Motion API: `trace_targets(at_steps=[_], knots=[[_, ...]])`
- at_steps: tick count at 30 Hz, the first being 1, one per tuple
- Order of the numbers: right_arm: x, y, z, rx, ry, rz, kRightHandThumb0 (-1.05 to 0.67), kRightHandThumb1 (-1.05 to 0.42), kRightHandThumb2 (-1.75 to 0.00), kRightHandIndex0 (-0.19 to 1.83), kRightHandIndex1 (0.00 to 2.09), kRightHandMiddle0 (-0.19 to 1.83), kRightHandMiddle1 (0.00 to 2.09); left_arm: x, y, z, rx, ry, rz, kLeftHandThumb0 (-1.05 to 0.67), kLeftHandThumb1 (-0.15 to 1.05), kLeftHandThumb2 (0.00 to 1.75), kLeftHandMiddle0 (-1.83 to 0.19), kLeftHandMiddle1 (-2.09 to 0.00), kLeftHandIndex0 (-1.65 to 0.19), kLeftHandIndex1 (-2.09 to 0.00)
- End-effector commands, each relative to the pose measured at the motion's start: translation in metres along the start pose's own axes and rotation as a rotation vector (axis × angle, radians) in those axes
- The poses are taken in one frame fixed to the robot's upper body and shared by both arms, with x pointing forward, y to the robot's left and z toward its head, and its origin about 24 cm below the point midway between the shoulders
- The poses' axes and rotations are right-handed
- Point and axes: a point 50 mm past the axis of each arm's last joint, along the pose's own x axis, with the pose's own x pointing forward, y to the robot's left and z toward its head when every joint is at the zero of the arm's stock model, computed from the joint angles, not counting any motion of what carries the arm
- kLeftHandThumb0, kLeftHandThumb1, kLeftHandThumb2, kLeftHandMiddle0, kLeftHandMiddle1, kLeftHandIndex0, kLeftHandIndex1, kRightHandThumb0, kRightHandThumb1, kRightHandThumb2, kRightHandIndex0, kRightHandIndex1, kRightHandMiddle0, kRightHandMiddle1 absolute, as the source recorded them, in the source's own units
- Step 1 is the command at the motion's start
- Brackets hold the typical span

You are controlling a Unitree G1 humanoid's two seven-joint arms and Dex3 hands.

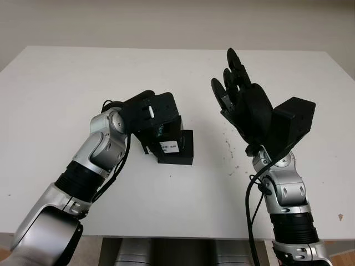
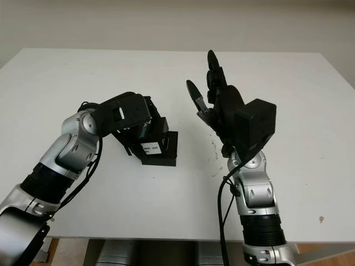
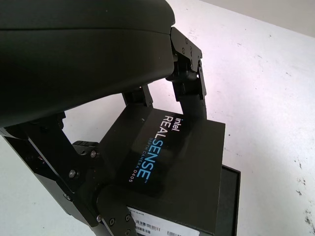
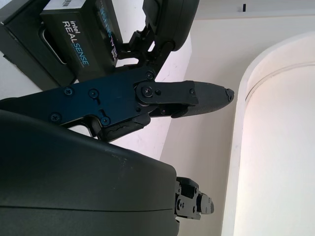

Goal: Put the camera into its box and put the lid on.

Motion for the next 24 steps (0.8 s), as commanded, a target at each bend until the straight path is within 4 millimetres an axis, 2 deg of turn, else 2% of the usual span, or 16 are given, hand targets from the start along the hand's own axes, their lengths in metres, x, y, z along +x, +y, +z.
trace_targets(at_steps=[1, 8, 24], knots=[[0.002, 0.001, 0.006, 0.001, -0.033, 0.001, -0.67, -1.05, -0.35, -0.12, 0.06, -0.05, 0.08, 0.003, -0.008, 0.001, 0.018, 0.010, -0.036, -0.13, 0.93, 0.06, -0.49, -1.41, -0.34, -1.40], [0.002, 0.000, 0.004, 0.010, -0.029, 0.006, -0.67, -1.05, -0.35, -0.14, 0.05, -0.06, 0.07, 0.005, -0.006, 0.008, 0.008, 0.040, -0.044, -0.16, 0.94, 0.05, -0.44, -1.51, -0.36, -1.37], [0.005, 0.004, 0.001, 0.033, -0.020, 0.008, -0.68, -1.05, -0.35, -0.13, 0.06, -0.06, 0.08, 0.006, -0.006, 0.024, 0.073, 0.007, -0.039, -0.16, 0.93, 0.05, -0.42, -1.44, -0.36, -1.33]])
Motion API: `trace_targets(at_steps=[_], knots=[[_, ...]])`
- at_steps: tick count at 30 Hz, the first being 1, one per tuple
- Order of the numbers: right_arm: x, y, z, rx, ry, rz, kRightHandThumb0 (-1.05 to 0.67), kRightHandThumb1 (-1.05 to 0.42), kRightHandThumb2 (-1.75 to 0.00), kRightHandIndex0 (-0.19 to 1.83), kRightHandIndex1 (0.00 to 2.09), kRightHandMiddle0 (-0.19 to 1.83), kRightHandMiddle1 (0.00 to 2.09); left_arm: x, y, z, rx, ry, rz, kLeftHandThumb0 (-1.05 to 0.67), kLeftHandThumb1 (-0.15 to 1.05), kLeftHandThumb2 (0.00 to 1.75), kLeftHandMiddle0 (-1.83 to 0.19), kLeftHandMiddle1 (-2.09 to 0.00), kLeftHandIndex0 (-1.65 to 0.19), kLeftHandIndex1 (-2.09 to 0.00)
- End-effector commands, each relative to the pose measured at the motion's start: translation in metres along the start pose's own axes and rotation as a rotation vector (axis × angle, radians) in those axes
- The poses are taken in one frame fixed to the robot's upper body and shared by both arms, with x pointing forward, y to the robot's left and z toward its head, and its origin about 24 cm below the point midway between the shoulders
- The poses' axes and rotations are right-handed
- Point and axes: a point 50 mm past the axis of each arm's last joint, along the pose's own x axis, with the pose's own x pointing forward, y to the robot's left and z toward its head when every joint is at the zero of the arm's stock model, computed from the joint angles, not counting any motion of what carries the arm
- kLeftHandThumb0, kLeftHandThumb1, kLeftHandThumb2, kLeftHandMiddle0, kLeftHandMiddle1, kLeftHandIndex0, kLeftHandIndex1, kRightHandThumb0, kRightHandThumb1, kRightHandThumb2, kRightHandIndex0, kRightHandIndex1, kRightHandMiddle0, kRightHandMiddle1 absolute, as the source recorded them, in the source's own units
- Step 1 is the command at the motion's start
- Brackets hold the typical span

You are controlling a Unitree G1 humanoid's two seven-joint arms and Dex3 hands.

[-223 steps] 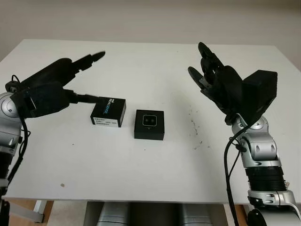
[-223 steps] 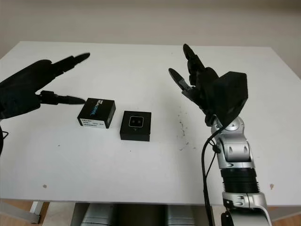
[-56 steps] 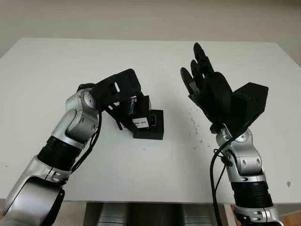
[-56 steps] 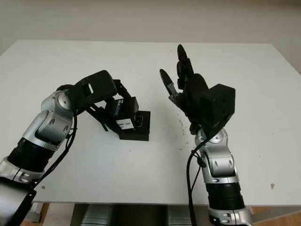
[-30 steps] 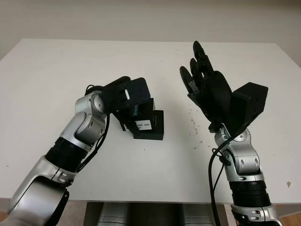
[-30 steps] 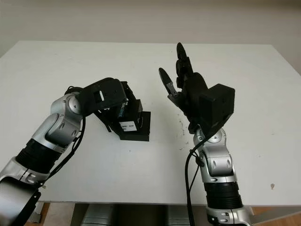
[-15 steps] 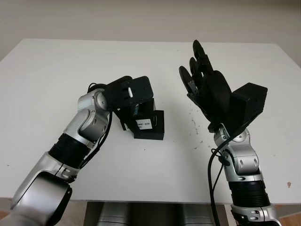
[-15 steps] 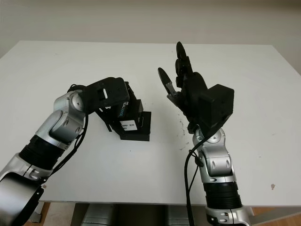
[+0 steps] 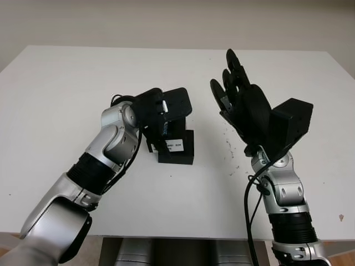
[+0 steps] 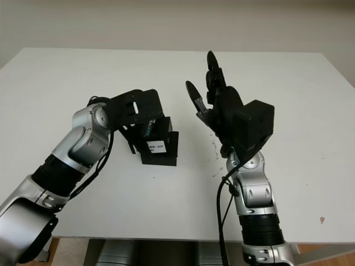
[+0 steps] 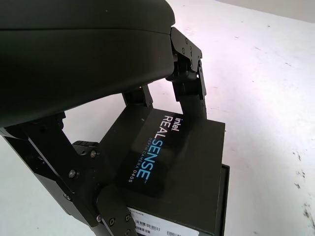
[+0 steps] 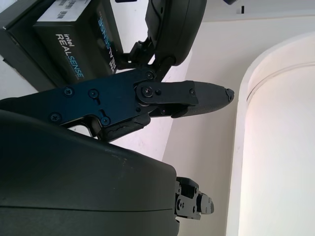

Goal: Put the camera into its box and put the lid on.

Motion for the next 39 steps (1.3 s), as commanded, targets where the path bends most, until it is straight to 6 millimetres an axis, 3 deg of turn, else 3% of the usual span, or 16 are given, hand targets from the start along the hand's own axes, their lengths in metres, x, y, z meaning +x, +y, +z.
trace_targets(at_steps=[1, 9, 26, 30, 32, 33, 35, 39], knots=[[0.004, 0.001, 0.006, 0.010, -0.029, -0.001, -0.68, -1.05, -0.35, -0.13, 0.06, -0.06, 0.08, 0.001, -0.005, 0.003, 0.009, -0.008, -0.018, -0.16, 0.93, 0.06, -0.43, -1.44, -0.36, -1.33], [0.005, 0.002, 0.005, 0.024, -0.025, 0.004, -0.68, -1.05, -0.35, -0.13, 0.06, -0.07, 0.07, 0.001, -0.007, 0.005, -0.003, -0.020, -0.032, -0.15, 0.95, 0.06, -0.39, -1.46, -0.29, -1.43], [0.008, 0.005, 0.002, 0.016, -0.018, 0.007, -0.70, -1.05, -0.36, -0.14, 0.05, -0.06, 0.07, -0.002, -0.012, 0.015, -0.061, 0.043, -0.019, -0.16, 0.90, 0.05, -0.37, -1.31, -0.32, -1.35], [0.008, 0.005, 0.002, -0.004, -0.014, 0.004, -0.72, -1.05, -0.36, -0.14, 0.05, -0.05, 0.08, -0.002, -0.012, 0.018, -0.064, 0.056, -0.014, -0.15, 0.90, 0.05, -0.35, -1.35, -0.29, -1.40], [0.009, 0.006, 0.002, 0.000, -0.016, 0.006, -0.71, -1.05, -0.36, -0.14, 0.05, -0.05, 0.08, -0.002, -0.012, 0.019, -0.057, 0.056, -0.013, -0.15, 0.91, 0.05, -0.35, -1.40, -0.26, -1.46], [0.009, 0.006, 0.002, 0.005, -0.017, 0.006, -0.71, -1.05, -0.36, -0.13, 0.05, -0.05, 0.08, -0.002, -0.012, 0.020, -0.053, 0.052, -0.017, -0.15, 0.91, 0.05, -0.33, -1.42, -0.16, -1.45], [0.009, 0.007, 0.001, 0.015, -0.019, 0.006, -0.70, -1.05, -0.36, -0.13, 0.06, -0.05, 0.08, -0.002, -0.014, 0.022, -0.035, 0.044, -0.024, -0.15, 0.90, 0.05, -0.31, -1.41, -0.03, -1.33], [0.008, 0.008, 0.000, 0.023, -0.027, 0.005, -0.70, -1.05, -0.36, -0.13, 0.06, -0.04, 0.08, -0.001, -0.019, 0.023, -0.013, 0.030, -0.037, -0.16, 0.88, 0.05, -0.35, -1.33, -0.25, -1.43]])
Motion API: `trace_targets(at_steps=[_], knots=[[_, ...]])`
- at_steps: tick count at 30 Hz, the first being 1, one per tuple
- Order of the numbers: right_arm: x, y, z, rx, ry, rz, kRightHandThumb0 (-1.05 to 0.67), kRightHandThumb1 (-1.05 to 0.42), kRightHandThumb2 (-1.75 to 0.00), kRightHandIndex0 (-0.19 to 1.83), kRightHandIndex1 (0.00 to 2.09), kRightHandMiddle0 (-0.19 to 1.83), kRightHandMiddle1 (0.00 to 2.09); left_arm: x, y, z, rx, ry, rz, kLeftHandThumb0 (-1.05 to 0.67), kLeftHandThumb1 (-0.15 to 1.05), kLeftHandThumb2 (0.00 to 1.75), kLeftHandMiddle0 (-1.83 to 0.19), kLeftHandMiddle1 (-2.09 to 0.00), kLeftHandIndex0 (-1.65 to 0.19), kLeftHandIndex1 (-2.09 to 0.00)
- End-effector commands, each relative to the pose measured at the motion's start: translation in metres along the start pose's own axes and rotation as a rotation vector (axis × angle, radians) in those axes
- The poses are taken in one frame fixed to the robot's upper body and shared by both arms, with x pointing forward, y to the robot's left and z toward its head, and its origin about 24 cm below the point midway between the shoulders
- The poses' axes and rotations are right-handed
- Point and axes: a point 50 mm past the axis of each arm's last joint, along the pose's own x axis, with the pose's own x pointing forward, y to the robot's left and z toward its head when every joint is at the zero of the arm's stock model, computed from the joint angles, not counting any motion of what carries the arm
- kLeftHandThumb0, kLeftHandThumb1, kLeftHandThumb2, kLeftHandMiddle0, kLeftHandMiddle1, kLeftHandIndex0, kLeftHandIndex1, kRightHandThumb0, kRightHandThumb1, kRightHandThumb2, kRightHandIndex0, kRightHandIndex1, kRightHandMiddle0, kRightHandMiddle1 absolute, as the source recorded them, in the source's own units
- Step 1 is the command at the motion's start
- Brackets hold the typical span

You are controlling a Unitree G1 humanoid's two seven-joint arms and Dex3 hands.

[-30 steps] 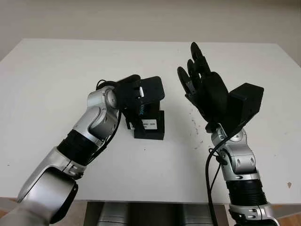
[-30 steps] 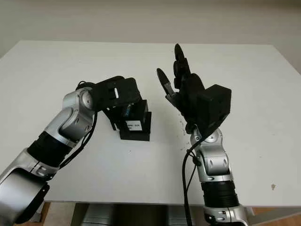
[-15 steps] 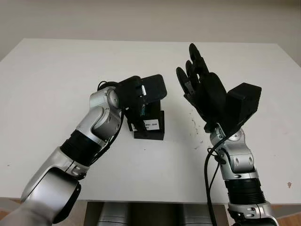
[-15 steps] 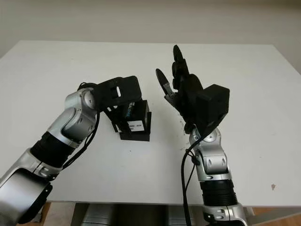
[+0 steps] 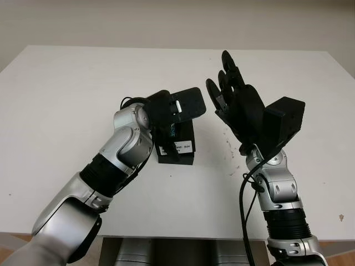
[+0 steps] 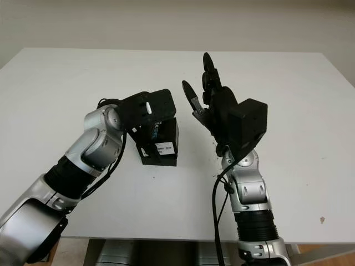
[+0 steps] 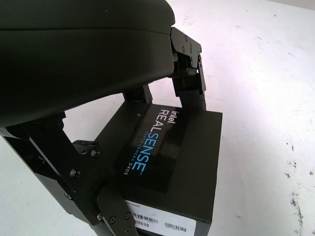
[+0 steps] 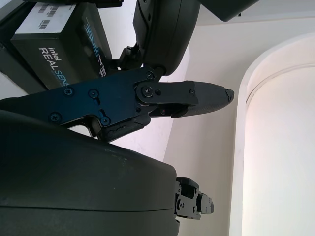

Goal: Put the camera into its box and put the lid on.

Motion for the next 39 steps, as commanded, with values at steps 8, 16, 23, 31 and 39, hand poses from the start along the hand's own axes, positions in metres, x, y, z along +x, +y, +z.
trace_targets(at_steps=[8, 16, 23, 31, 39], knots=[[0.002, -0.002, 0.005, -0.003, -0.022, -0.006, -0.70, -1.05, -0.36, -0.13, 0.05, -0.06, 0.07, 0.001, -0.012, -0.002, 0.020, -0.001, -0.038, -0.14, 0.87, 0.05, -0.43, -1.42, -0.34, -1.46], [0.003, -0.003, 0.006, 0.001, -0.026, -0.001, -0.71, -1.05, -0.36, -0.14, 0.05, -0.06, 0.07, -0.002, -0.017, -0.007, 0.109, -0.033, -0.078, -0.20, 0.86, 0.05, -0.38, -1.51, -0.36, -1.44], [0.002, -0.003, 0.005, 0.004, -0.022, -0.006, -0.71, -1.05, -0.36, -0.14, 0.05, -0.06, 0.07, -0.004, -0.020, -0.014, 0.098, -0.032, -0.094, -0.17, 0.89, 0.06, -0.38, -1.45, -0.36, -1.38], [0.003, -0.003, 0.006, 0.011, -0.024, 0.004, -0.69, -1.05, -0.35, -0.16, 0.04, -0.07, 0.06, -0.009, -0.023, -0.014, 0.098, 0.045, -0.207, -0.38, 0.93, 0.06, 0.06, -1.26, 0.09, -1.11], [0.003, -0.003, 0.006, 0.014, -0.024, 0.008, -0.70, -1.05, -0.34, -0.16, 0.05, -0.06, 0.06, -0.018, -0.031, -0.003, 0.106, 0.032, -0.317, -0.54, 1.05, 0.17, 0.17, -0.03, 0.19, -0.01]])
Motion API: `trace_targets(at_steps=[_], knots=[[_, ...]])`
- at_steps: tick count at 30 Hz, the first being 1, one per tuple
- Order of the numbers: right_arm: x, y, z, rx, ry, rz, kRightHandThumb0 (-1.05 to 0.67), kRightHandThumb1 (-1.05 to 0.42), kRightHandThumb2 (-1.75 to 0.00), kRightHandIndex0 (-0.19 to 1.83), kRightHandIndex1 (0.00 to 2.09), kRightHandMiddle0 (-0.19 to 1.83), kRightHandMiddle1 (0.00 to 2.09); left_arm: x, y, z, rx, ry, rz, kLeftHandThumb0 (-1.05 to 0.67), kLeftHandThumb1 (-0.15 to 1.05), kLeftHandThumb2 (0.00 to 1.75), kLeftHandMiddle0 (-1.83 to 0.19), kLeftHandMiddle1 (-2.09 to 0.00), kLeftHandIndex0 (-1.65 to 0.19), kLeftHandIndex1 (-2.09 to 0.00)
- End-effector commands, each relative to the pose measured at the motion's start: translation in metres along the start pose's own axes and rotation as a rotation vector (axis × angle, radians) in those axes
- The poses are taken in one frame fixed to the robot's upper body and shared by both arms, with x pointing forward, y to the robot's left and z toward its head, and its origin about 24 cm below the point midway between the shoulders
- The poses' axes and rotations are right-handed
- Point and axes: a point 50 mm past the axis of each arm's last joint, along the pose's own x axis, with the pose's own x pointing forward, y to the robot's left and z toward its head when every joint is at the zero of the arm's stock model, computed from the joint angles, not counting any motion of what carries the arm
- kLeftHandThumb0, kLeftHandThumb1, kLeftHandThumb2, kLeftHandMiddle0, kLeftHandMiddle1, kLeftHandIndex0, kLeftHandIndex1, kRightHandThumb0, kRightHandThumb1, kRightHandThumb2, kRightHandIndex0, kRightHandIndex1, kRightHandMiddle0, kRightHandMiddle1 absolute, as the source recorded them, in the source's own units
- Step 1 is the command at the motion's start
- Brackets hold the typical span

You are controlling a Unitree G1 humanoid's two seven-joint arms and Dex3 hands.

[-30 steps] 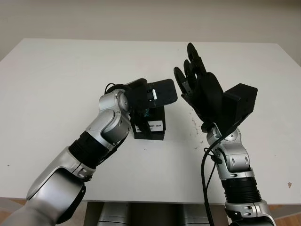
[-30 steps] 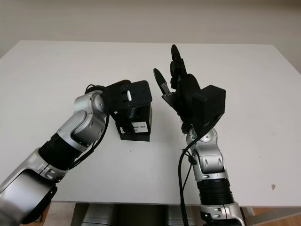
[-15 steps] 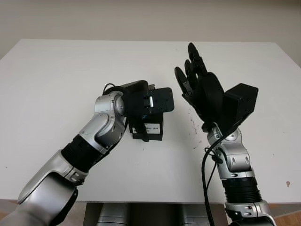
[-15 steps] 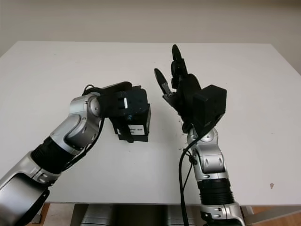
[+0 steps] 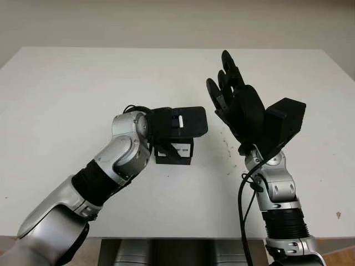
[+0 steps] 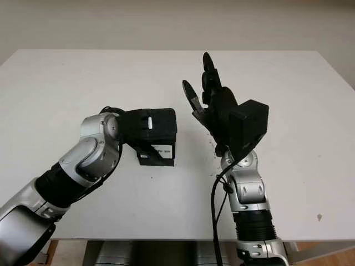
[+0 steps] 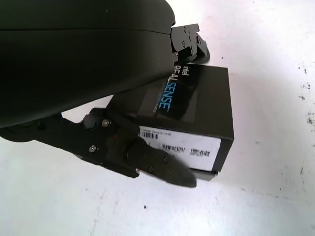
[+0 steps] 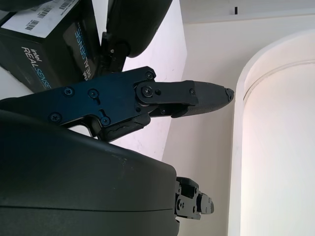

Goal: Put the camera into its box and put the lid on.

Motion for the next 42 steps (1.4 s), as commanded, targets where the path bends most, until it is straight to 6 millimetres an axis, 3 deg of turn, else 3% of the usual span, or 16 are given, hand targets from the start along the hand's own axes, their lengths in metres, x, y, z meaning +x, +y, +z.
trace_targets(at_steps=[1, 11, 19, 31, 42], knots=[[0.003, -0.001, 0.005, 0.003, -0.016, 0.001, -0.70, -1.05, -0.34, -0.16, 0.04, -0.06, 0.06, 0.004, -0.014, 0.001, 0.021, -0.003, -0.070, -0.55, 1.05, 0.18, 0.18, -0.02, 0.19, -0.01], [0.003, -0.003, 0.005, 0.017, -0.015, 0.006, -0.69, -1.05, -0.34, -0.18, 0.04, -0.08, 0.05, 0.000, -0.011, 0.001, 0.129, 0.022, -0.139, -0.57, 1.05, 0.23, 0.19, 0.00, 0.19, 0.00], [0.005, -0.002, 0.006, 0.002, -0.013, -0.001, -0.70, -1.05, -0.34, -0.16, 0.05, -0.06, 0.06, -0.019, -0.010, 0.004, 0.145, 0.002, -0.195, -0.63, 1.05, 0.23, 0.19, 0.00, 0.19, 0.00], [0.005, -0.003, 0.006, -0.002, -0.008, 0.004, -0.71, -1.05, -0.33, -0.16, 0.06, -0.06, 0.06, -0.053, -0.013, -0.003, 0.152, -0.082, -0.171, -0.59, 1.05, 0.25, 0.19, 0.00, 0.19, 0.00], [0.003, -0.006, 0.005, -0.009, -0.004, 0.008, -0.70, -1.05, -0.33, -0.15, 0.06, -0.05, 0.06, -0.062, -0.011, -0.015, 0.203, -0.118, -0.076, -0.59, 1.05, 0.25, 0.19, 0.00, 0.19, 0.00]])
